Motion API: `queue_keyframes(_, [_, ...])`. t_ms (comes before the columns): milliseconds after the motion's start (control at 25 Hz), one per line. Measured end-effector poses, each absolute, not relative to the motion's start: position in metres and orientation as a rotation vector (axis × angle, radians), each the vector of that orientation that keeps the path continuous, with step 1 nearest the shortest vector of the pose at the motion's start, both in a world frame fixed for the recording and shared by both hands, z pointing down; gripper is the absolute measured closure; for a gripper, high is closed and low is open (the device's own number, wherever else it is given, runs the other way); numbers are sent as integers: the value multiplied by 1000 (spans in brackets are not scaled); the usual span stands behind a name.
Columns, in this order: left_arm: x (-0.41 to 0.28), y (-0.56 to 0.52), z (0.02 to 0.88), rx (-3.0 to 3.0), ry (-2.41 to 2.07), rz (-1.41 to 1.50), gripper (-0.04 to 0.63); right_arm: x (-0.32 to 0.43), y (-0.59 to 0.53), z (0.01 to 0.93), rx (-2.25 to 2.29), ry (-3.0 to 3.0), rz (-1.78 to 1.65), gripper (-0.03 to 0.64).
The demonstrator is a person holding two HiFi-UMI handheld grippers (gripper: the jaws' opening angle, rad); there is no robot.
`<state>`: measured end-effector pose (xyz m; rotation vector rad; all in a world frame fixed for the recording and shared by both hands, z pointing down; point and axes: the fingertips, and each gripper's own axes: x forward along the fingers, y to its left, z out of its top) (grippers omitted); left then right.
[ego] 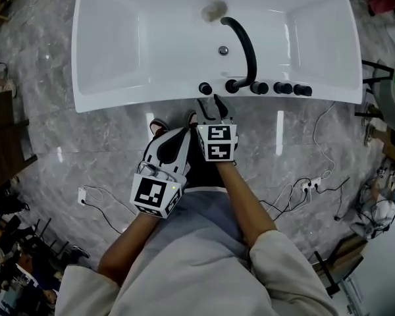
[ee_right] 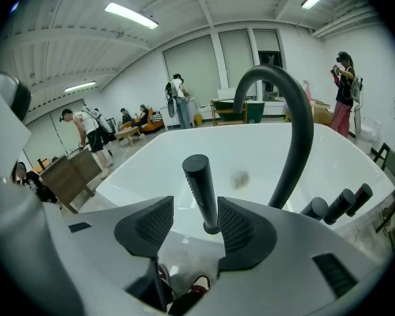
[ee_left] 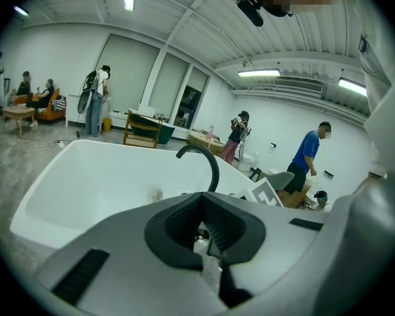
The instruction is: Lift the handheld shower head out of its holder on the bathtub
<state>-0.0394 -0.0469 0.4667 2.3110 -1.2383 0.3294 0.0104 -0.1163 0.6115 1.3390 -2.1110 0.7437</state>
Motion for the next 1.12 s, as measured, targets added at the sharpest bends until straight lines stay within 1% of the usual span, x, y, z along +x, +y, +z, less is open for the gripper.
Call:
queue_keyframes(360, [-44,-47,480,2286,-1240,343,592,14,-122,659,1334,-2023,773,413])
queue_keyframes(920, [-58,-51,497,2236,-1242,373,592,14,-137,699,1304,-1954,731,413])
queue_keyframes(1120, [-65,-55,502,2179,-1249,334,592,13,-143,710,1296,-1942,732,413])
